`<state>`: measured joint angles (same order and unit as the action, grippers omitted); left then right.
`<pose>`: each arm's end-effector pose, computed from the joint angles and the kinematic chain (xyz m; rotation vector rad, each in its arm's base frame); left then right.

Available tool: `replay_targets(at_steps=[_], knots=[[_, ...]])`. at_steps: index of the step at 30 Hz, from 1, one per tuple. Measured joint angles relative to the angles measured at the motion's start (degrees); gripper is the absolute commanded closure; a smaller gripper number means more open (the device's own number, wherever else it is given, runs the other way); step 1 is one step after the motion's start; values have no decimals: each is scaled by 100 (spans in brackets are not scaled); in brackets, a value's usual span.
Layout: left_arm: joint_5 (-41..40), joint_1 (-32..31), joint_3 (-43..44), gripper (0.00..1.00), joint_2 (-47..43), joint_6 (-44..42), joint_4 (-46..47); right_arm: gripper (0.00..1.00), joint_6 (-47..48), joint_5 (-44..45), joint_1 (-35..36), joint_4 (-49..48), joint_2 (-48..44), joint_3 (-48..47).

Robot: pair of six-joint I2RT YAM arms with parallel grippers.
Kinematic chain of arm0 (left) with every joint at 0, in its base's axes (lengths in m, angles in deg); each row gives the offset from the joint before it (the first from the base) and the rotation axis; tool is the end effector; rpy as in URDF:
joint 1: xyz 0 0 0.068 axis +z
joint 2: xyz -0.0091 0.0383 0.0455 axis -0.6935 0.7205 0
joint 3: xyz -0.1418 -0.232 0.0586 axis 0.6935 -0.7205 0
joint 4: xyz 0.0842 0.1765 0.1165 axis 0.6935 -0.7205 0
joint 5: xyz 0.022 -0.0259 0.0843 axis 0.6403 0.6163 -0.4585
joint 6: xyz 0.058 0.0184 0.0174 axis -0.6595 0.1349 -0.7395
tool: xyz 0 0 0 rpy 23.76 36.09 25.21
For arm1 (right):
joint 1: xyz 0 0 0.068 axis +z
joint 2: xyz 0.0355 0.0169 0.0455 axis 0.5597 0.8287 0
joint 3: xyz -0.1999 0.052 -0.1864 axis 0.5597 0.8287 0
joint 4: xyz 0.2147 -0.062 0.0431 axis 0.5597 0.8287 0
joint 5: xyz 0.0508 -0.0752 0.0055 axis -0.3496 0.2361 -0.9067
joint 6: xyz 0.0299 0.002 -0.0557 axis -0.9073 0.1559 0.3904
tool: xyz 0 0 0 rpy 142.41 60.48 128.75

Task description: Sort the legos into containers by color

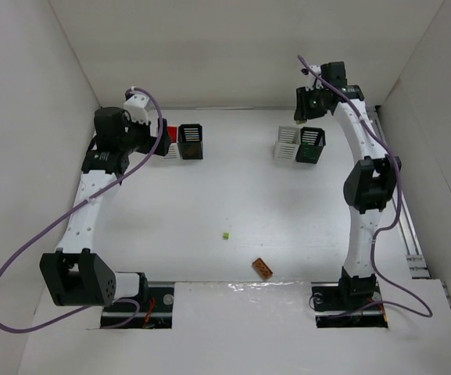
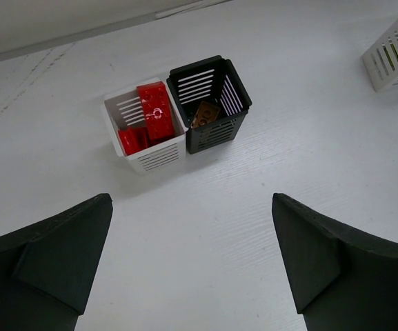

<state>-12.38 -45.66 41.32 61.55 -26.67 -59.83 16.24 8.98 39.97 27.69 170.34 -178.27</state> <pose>0.2714 -0.0260 0.3832 0.4191 1.8128 -0.2658 0.4678 0.0598 0.3166 -0.3794 2.3088 0.2612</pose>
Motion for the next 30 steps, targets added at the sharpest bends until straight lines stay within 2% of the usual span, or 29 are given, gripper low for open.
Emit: replay_targets(at_steps=[8, 15, 16, 22, 30], knots=[[140, 0, 0, 0, 0, -85, -4, 73, -15, -433, 42, 68, 33, 94], [157, 0, 0, 0, 0, -114, -7, 54, 37, -317, 407, 105, 33, 323], [157, 0, 0, 0, 0, -116, -7, 48, 52, -284, 476, 107, 33, 343], [306, -15, -17, 0, -7, -212, 9, 47, 81, -155, 702, 103, 33, 415], [433, -238, -72, 0, -26, -444, 35, 45, 79, -42, 566, 81, 11, 505]])
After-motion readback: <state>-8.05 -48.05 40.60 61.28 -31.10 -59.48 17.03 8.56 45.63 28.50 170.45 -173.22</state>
